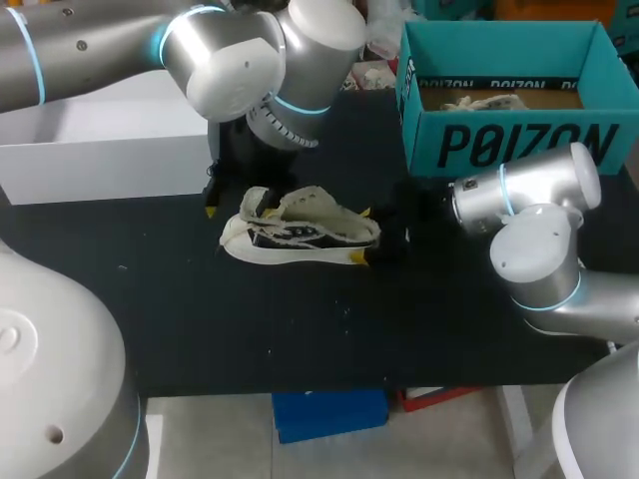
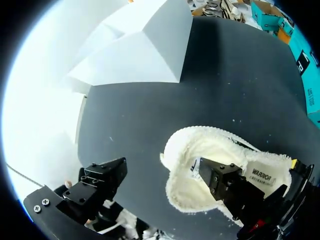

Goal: Take the shoe out of the shoebox, open the shoe tongue, remove and reinsert the insole, then place the shoe into the shoebox

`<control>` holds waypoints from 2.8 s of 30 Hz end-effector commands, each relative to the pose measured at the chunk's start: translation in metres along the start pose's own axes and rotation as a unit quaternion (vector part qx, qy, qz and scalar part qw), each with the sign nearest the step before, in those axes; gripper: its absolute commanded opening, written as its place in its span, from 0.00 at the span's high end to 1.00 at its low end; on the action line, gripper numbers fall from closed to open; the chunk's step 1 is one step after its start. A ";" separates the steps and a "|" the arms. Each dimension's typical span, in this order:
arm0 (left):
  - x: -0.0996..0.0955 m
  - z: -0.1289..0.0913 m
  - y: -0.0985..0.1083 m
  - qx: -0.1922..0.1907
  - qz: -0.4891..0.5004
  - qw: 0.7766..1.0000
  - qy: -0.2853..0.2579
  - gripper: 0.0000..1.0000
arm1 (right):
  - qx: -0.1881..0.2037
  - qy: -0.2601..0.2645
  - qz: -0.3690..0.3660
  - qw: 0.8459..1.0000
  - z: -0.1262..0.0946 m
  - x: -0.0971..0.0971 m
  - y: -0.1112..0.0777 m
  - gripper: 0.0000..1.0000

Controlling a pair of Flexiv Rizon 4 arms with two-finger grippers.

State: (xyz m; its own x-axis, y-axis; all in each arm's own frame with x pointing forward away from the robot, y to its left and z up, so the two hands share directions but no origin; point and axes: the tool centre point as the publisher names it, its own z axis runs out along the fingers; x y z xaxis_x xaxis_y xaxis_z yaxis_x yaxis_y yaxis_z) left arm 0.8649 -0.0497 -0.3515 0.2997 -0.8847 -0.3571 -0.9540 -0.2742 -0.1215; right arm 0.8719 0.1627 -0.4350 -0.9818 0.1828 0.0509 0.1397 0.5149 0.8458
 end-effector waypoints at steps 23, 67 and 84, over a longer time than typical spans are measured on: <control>-0.010 -0.050 -0.003 0.068 0.102 0.992 0.022 0.00 | 0.001 -0.001 0.000 1.000 0.002 0.000 0.000 1.00; 0.055 -0.105 -0.008 0.062 0.698 0.664 0.261 1.00 | 0.001 -0.001 0.000 1.000 0.002 0.000 0.000 1.00; 0.062 -0.109 -0.001 0.056 0.742 0.604 0.283 1.00 | 0.001 -0.001 0.000 1.000 0.002 0.000 0.000 1.00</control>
State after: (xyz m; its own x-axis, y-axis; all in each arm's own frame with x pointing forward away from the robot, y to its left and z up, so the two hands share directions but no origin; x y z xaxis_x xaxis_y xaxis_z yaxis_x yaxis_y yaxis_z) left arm 0.8833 -0.1450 -0.2721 -0.9675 -0.1221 0.2216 -0.1532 0.9798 -0.1289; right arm 0.8718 0.1630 -0.4349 -0.9819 0.1823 0.0508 0.1393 0.5148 0.8459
